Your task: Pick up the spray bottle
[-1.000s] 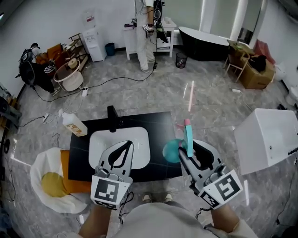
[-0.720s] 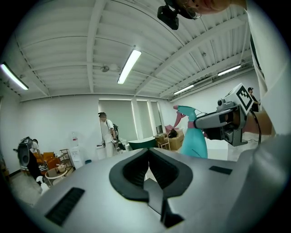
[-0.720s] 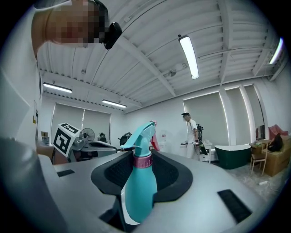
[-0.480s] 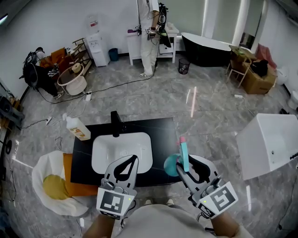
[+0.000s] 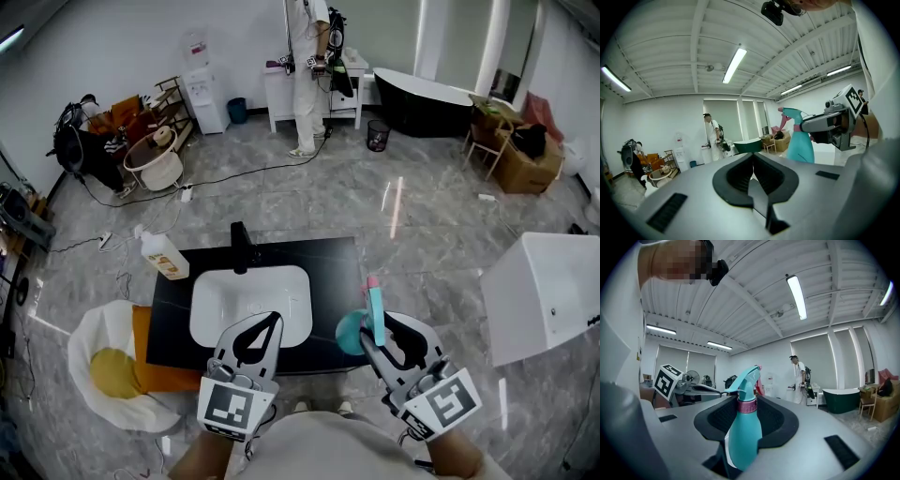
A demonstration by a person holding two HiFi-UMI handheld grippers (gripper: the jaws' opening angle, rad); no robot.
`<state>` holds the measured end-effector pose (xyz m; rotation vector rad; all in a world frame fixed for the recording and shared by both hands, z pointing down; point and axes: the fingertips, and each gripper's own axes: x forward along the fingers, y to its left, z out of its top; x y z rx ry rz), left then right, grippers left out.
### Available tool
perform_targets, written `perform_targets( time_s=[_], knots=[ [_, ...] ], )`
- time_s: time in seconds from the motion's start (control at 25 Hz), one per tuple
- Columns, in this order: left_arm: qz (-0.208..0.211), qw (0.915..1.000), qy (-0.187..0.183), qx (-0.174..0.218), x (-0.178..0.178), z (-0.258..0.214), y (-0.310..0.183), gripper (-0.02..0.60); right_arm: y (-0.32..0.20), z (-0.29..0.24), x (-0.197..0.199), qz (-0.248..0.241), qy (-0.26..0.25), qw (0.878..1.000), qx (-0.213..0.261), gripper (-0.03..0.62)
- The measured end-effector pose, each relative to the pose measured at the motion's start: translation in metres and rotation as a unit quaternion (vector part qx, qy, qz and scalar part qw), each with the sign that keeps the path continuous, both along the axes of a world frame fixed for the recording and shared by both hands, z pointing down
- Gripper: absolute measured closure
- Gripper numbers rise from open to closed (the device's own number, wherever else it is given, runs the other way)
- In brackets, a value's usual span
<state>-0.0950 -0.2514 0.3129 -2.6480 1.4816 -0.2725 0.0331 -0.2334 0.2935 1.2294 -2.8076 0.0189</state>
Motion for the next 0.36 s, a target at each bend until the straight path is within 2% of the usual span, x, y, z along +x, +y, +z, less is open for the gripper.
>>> perform_targets(
  time_s=[0.36],
  knots=[
    [-0.001,1.0000,0.001,0.002,0.0019,-0.0039,0.0037,0.561,0.0053,0.0027,-0.0038,-0.004,-0.003,1.000,-0.004,0.434]
  ],
)
